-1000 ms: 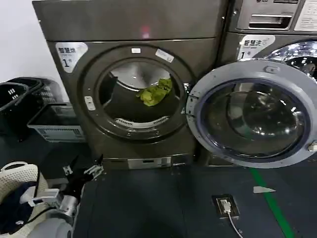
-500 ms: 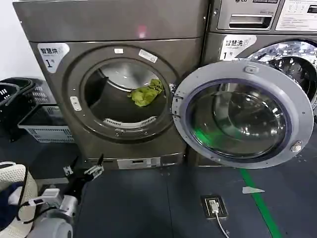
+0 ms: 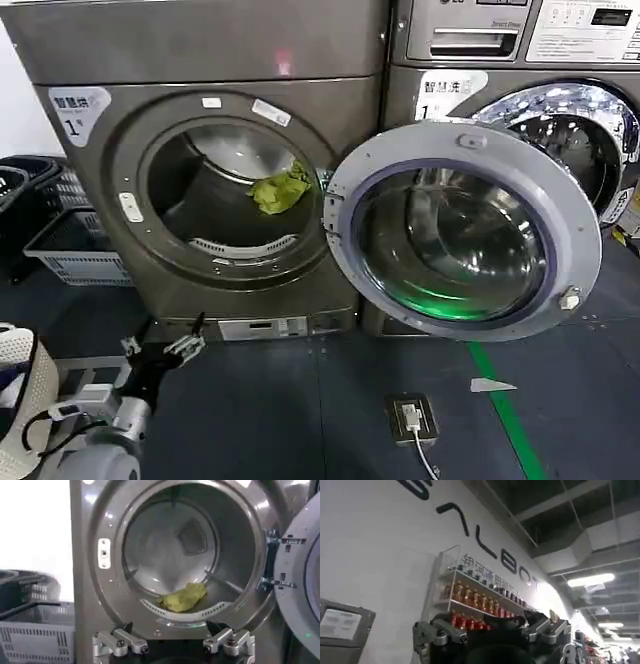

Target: Grasp the clothes from the dryer.

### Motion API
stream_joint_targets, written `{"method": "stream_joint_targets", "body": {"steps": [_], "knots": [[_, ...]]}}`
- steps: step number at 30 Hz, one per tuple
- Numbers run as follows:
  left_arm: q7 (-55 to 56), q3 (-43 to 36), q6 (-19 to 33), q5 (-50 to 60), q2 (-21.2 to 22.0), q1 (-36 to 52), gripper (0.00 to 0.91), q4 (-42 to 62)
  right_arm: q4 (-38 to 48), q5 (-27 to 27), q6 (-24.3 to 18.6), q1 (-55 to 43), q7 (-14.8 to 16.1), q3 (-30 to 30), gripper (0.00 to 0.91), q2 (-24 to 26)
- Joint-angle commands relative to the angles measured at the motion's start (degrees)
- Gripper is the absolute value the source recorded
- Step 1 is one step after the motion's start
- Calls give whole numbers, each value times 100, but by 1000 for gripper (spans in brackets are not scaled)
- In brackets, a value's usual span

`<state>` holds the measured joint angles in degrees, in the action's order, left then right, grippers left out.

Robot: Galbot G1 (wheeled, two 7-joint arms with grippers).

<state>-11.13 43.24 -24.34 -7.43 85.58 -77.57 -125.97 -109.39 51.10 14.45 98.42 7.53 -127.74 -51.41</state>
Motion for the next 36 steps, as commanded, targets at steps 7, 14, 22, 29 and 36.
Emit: {"method": "stream_joint_targets", "body": {"steps": [7, 14, 22, 29, 36], "knots": [[-22, -3, 39, -6, -19, -21, 907, -19, -13, 34, -130, 29, -85, -39, 907, 2], [-17, 2, 39, -18, -28, -55, 907, -51, -73, 52, -119, 54, -57, -44, 907, -27], [-17, 21, 37, -30, -23, -84, 907, -98, -168, 139, -90, 47, -32, -23, 907, -61], [-17, 17, 38, -32, -21, -59, 907, -68, -166, 137, -88, 25, -13, -14, 907, -76], [-18, 13, 31, -54, -33, -36, 907, -29, -195, 118, -84, -17, 15, 51, 907, -113]]}}
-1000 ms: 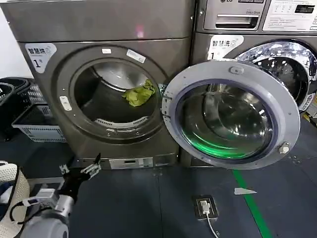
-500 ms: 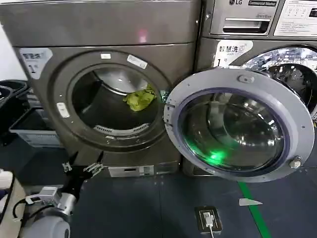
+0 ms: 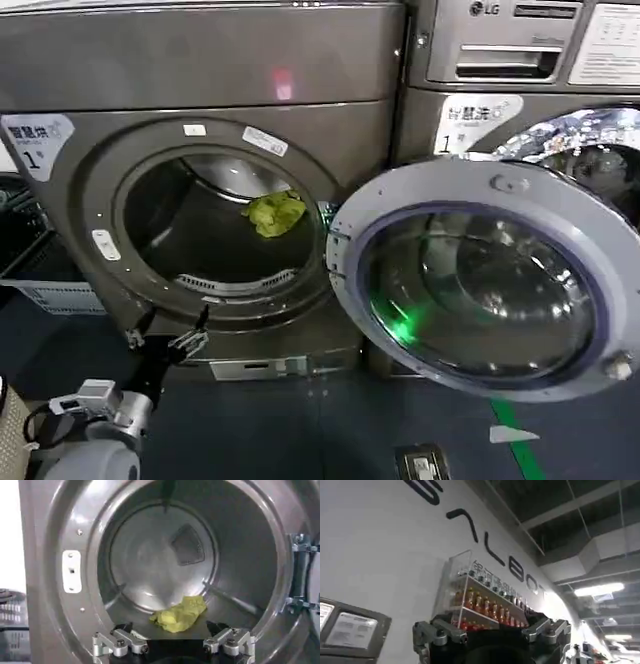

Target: Grasp the clothes from the dryer.

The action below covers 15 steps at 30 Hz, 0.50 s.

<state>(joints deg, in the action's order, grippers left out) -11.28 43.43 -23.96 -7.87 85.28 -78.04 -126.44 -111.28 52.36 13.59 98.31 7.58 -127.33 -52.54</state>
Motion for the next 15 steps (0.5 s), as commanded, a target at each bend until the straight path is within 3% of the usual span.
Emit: {"method": "stream_joint_targets", "body": {"steps": [1, 15], "knots": [[-1, -6, -20, -65, 0, 14, 907, 14, -3, -10, 3, -7, 10, 12, 907, 2], [-2, -7, -27, -97, 11, 13, 907, 37, 34, -43, 2, -47, 21, 66, 907, 5]]}}
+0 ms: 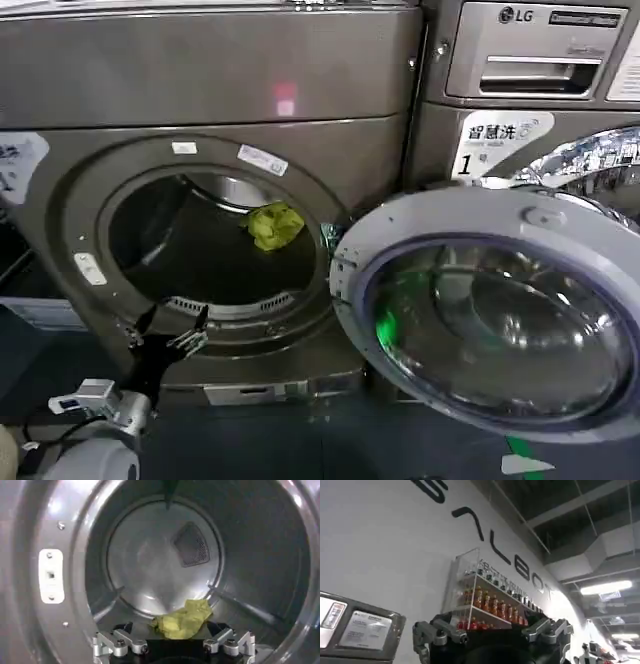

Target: Grasp the clothes from the dryer.

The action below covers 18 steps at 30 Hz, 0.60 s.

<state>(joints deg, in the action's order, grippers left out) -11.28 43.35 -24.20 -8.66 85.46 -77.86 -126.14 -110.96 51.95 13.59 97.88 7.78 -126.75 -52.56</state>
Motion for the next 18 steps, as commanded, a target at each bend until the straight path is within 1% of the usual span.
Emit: {"method": "stream_joint_targets", "body": {"steps": [1, 18], "knots": [[-2, 1, -3, -16, -8, -7, 907, 7, 2, -2, 0, -5, 3, 7, 907, 9], [-15, -5, -2, -29, -44, -40, 907, -42, -20, 7, -15, 34, -2, -57, 907, -33]]}}
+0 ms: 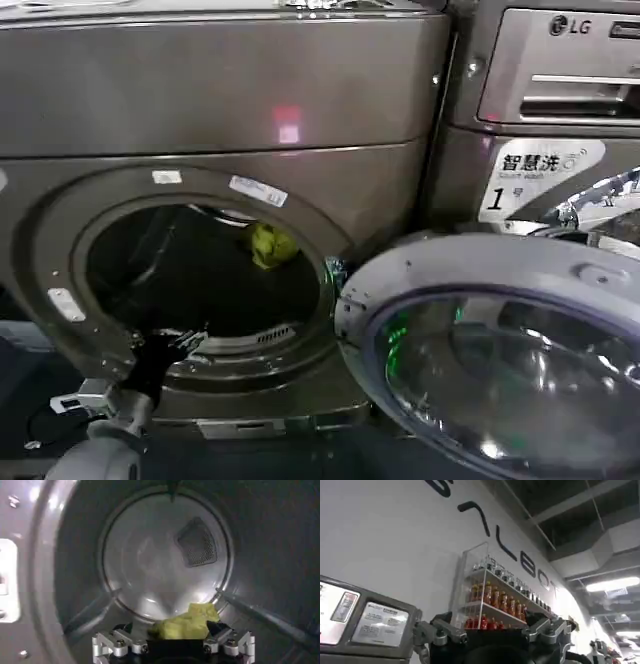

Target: Grasp the clothes from the dryer.

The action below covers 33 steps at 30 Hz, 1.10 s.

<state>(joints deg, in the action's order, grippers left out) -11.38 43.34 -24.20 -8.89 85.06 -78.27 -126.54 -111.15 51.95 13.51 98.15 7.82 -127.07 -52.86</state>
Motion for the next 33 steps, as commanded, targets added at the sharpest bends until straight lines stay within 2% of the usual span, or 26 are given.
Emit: {"method": "stream_joint_targets", "body": {"steps": [1, 33], "knots": [[-4, -7, -1, -2, -1, 3, 907, 0, 0, 7, -22, 13, -10, -37, 907, -4], [-18, -63, -1, 14, 4, 57, 907, 37, 0, -71, -70, 124, 1, -313, 907, -43]]}}
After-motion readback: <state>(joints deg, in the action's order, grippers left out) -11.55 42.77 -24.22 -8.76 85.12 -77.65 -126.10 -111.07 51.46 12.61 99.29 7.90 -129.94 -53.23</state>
